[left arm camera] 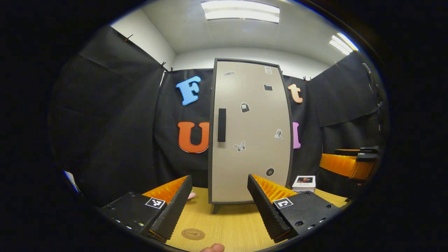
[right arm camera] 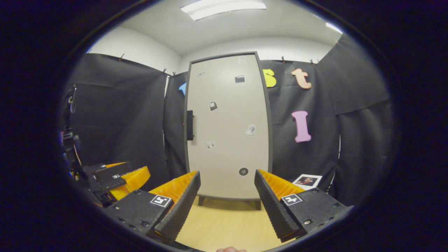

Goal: Open the cabinet door with the right hand, grasp the bottle in the cabinet with the left hand and place it on the coaster, then close the cabinet door with the right hand.

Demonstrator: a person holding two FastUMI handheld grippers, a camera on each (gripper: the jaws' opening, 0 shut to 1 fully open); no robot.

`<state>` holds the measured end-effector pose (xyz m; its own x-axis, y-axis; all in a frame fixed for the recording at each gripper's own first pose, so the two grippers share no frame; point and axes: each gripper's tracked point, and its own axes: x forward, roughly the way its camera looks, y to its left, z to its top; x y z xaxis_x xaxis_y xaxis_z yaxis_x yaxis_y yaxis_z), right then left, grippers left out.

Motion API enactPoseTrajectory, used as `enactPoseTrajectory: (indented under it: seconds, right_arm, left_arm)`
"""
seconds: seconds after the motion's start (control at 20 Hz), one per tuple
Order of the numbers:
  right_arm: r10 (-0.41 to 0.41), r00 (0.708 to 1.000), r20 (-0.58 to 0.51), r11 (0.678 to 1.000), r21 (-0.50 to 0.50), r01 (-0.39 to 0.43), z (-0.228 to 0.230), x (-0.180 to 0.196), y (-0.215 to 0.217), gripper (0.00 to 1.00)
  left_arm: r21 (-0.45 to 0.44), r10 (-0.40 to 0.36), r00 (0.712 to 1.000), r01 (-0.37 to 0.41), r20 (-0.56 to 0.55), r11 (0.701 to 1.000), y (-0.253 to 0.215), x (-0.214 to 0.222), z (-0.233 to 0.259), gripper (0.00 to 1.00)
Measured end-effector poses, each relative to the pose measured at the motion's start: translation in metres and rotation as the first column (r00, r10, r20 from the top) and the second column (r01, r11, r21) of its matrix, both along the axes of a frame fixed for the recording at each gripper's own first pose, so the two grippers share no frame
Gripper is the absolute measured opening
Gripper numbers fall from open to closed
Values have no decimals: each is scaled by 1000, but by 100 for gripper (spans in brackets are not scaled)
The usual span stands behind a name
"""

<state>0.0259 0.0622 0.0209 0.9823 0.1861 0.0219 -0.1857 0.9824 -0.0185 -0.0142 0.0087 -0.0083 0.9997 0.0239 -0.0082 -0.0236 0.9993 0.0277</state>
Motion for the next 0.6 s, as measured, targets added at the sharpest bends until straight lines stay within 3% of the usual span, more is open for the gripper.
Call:
enactPoseTrajectory:
  seconds: [0.2, 0.25, 0.35, 0.55, 0.6]
  right_arm:
    - [120, 992, -27, 991, 68, -118, 15, 28, 32, 99]
    - [144, 989, -19, 988, 64, -142, 23, 36, 37, 95]
    - [148, 989, -7, 989, 30, -148, 34, 57, 39, 99]
    - [193, 981, 17, 981, -25, -192, 53, 101, 67, 95]
    - [205, 979, 8, 978, -34, -205, 54, 111, 75, 99]
  left_arm:
    - [25, 16, 1000, -16, 11, 1000, 5, -3, -2, 96]
    - [24, 18, 1000, -18, 14, 1000, 6, -5, -1, 96]
    - [18, 14, 1000, -14, 14, 1000, 5, -8, -2, 96]
    - [10, 10, 1000, -10, 5, 1000, 5, -12, -5, 96]
    - [8, 5, 1000, -5, -4, 1000, 3, -14, -7, 96]
